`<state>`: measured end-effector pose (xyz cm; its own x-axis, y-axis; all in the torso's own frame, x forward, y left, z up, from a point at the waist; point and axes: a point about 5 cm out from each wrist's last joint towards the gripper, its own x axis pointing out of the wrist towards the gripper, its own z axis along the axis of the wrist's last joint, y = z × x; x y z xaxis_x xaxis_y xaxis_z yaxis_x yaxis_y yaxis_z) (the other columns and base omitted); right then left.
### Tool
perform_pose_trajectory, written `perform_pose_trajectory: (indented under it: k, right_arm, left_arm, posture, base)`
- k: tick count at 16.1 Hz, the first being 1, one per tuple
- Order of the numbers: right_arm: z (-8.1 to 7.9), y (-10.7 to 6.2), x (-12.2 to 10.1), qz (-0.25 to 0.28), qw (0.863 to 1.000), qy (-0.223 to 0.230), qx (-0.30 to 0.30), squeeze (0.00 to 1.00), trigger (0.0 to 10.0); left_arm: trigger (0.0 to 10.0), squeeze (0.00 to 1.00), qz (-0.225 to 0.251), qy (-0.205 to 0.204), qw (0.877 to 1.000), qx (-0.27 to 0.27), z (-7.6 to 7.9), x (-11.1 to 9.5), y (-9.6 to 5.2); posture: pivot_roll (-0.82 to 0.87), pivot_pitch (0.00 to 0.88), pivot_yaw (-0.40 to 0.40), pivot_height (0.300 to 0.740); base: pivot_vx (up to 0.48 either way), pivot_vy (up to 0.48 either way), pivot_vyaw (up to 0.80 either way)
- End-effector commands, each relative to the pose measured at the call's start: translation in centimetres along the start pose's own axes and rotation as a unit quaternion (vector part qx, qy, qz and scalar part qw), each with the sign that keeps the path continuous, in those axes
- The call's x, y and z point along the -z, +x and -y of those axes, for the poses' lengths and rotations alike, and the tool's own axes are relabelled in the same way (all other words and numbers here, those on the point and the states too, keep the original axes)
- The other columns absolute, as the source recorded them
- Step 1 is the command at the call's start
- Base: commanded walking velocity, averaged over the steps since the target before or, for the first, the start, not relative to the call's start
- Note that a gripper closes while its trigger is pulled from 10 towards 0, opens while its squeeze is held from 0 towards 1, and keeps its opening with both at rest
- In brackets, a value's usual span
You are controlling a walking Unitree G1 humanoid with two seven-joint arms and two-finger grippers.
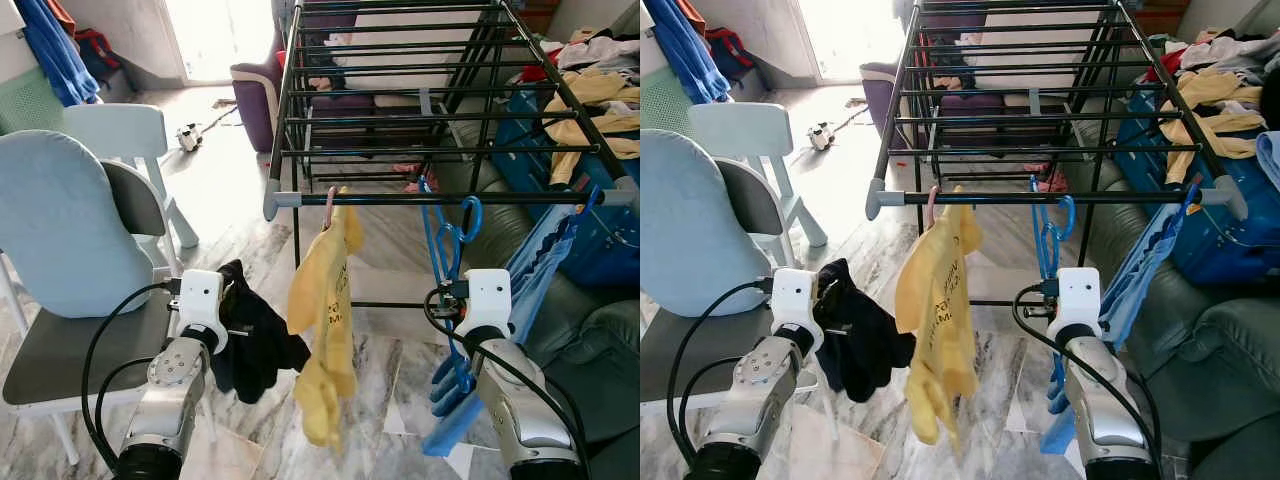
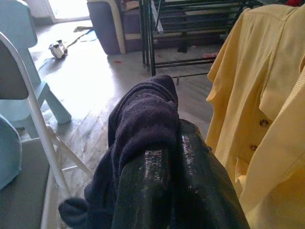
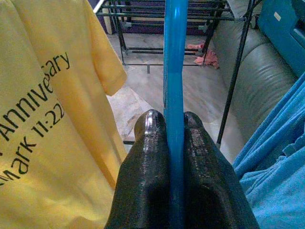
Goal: Hang hanger
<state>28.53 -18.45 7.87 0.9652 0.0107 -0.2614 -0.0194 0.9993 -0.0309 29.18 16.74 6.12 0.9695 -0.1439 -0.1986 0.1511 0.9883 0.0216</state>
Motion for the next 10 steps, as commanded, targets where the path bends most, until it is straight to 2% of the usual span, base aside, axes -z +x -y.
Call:
perform_pose_trajectory:
  k: [1,6,10]
  right_arm:
    - [-0.32,-0.03,-0.81,0.012,1.0,-0.004,-0.003,0.0,10.0]
    - [-0.37,0.01,-0.85,0.008,1.0,-0.006,-0.004,0.0,10.0]
    - [-0.42,0.02,-0.86,0.006,1.0,-0.005,-0.003,0.0,10.0]
  left_arm:
    - [10.0,0.0,0.015,0.002,1.0,-0.003,-0.08,-0.83,0.11]
    - [10.0,0.0,0.011,0.0,1.0,-0.003,-0.08,-0.78,0.09]
    - [10.0,0.0,0.008,0.0,1.0,0.0,-0.1,-0.73,0.13]
  posture:
    - [-0.11,0.0,0.048,0.74]
    - [-0.11,0.0,0.046,0.74]
    - [-0.12,0.0,0.048,0.74]
  base:
    - [0.0,0.0,0.0]
    - [-0.243,0.0,0.0]
    - [-0.362,0.0,0.0]
